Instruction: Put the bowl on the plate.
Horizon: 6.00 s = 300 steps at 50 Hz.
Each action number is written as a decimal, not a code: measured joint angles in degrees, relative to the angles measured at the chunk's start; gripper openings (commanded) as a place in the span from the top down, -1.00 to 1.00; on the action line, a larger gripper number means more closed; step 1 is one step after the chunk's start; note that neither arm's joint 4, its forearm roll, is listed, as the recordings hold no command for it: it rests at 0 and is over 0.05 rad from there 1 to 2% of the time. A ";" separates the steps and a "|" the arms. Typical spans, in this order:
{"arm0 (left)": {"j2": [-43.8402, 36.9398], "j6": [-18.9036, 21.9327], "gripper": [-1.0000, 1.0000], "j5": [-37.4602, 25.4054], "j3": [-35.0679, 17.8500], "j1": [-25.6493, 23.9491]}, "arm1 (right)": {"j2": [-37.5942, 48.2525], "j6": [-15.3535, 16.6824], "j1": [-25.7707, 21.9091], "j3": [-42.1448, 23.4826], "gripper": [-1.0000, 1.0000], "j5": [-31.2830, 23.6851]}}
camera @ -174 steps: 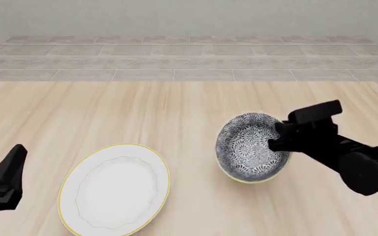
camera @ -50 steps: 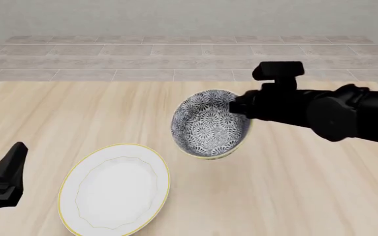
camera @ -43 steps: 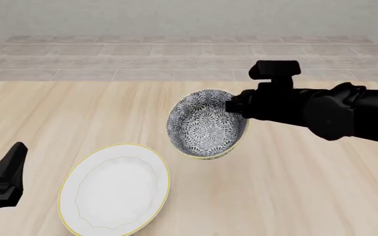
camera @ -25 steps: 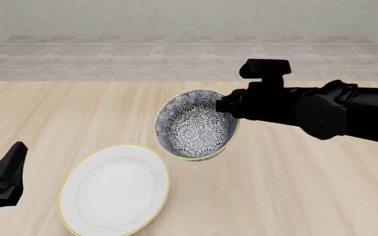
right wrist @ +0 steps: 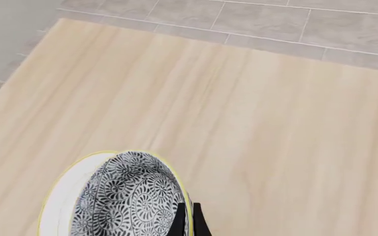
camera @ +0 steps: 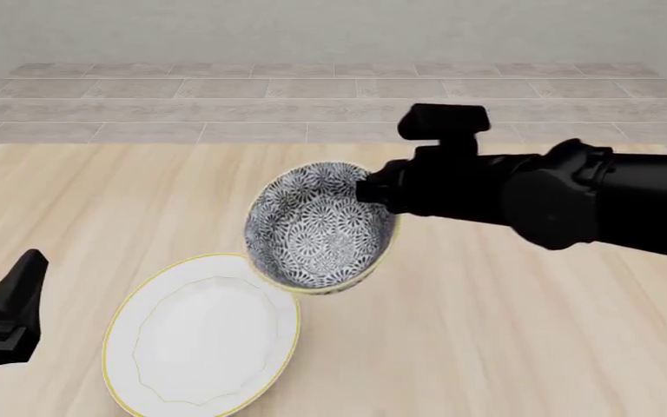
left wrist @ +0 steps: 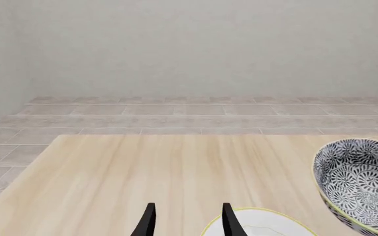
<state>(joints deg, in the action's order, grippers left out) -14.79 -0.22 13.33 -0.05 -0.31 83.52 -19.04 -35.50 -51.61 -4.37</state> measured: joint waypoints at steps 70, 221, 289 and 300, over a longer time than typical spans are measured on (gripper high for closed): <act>4.85 -0.07 -1.00 -4.09 -0.26 -0.23 | 7.12 -6.34 -13.38 -6.99 1.00 -1.54; 4.02 0.40 -1.00 -3.49 -0.72 -0.98 | 25.73 -14.59 -16.75 -9.56 1.00 8.52; 3.08 0.45 -1.00 -2.60 -0.62 -1.14 | 19.38 -11.61 -17.51 -7.02 -1.00 8.17; 3.68 0.54 -1.00 -3.25 -0.71 -1.33 | 16.16 -11.04 -17.50 -6.04 -1.00 7.50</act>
<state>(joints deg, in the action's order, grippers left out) -11.11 0.32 10.08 -0.76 -1.64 99.68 -30.08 -53.00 -57.65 3.12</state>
